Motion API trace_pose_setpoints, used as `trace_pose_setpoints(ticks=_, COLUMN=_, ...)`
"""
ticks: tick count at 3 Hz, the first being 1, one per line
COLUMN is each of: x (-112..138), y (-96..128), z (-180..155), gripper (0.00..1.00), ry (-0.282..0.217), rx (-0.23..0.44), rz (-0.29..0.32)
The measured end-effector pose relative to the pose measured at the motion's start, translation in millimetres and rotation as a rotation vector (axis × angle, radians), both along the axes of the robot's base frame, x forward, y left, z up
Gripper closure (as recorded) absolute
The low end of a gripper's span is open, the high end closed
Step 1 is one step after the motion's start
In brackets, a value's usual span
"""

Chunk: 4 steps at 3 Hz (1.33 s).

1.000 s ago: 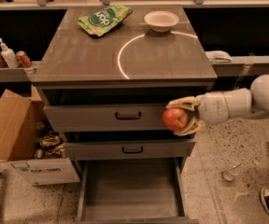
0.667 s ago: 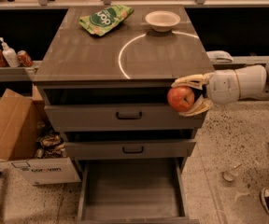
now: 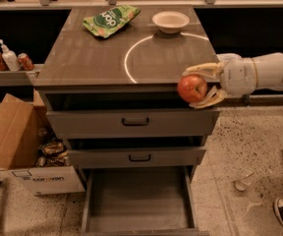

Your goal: Pick apple from bottom drawer and place on counter

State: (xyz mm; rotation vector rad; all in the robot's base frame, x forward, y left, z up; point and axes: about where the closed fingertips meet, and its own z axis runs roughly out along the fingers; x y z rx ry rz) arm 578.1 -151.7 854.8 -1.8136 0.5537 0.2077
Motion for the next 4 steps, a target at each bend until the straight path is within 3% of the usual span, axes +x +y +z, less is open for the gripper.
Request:
trace_pose_setpoints(ticks=1, x=23, y=-3, z=34, gripper=1.00, ry=0.041, rx=0.034, rz=-0.069)
trace_pose_setpoints(ticks=2, x=43, y=1, z=44, gripper=1.00, ry=0.120, rx=0.061, rz=-0.125)
trace_pose_setpoints(ticks=3, x=63, y=19, z=46, gripper=1.00, ry=0.131, rx=0.069, rz=-0.069)
trace_pose_setpoints(ticks=4, x=64, y=21, z=52, gripper=1.00, ry=0.120, rx=0.072, rz=-0.065)
